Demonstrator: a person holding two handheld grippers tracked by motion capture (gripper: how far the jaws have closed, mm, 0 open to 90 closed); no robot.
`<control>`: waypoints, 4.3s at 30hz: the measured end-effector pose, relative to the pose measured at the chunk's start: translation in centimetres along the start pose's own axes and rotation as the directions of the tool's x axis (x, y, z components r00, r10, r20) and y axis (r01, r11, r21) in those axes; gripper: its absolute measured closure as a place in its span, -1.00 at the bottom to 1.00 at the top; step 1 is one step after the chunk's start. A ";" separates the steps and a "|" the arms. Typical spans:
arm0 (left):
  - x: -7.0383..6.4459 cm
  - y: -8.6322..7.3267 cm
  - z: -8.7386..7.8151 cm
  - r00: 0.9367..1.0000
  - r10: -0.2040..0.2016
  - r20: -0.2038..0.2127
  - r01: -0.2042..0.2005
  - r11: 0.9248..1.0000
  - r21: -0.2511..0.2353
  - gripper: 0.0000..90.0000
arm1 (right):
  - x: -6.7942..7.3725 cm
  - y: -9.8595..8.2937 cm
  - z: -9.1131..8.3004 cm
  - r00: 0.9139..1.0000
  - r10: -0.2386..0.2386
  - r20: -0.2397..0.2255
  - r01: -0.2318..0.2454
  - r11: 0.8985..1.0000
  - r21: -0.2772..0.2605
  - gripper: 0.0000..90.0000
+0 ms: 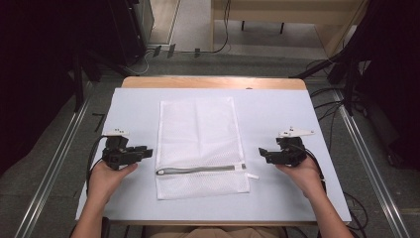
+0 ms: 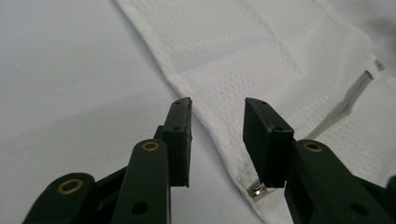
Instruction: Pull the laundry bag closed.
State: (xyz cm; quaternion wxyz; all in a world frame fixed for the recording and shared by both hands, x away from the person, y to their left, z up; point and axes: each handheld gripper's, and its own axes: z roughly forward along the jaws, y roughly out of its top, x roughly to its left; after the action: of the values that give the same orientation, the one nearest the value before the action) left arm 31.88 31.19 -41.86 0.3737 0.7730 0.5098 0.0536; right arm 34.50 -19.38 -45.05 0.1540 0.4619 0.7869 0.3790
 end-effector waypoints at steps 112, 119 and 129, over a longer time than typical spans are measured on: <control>0.8 -1.3 -0.2 0.999 -0.044 -0.006 0.044 0.999 0.031 -0.19 | 9.5 2.6 1.2 0.939 -0.209 -0.272 0.233 0.971 0.058 0.18; 0.5 -1.4 -0.3 0.999 -0.036 -0.009 0.036 0.999 0.023 -0.18 | 10.0 3.7 1.3 0.938 -0.198 -0.283 0.220 0.975 0.045 0.22; 0.6 -1.4 -0.4 0.999 -0.035 -0.009 0.036 0.999 0.023 -0.18 | 12.3 5.3 2.0 0.920 -0.238 -0.310 0.262 0.964 0.038 0.28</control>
State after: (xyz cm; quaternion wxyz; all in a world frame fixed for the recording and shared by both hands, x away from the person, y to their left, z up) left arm 30.87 32.17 -42.63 0.3634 0.7679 0.5256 0.0445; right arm 32.42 -6.61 -41.14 0.0603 0.2998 0.8680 0.3911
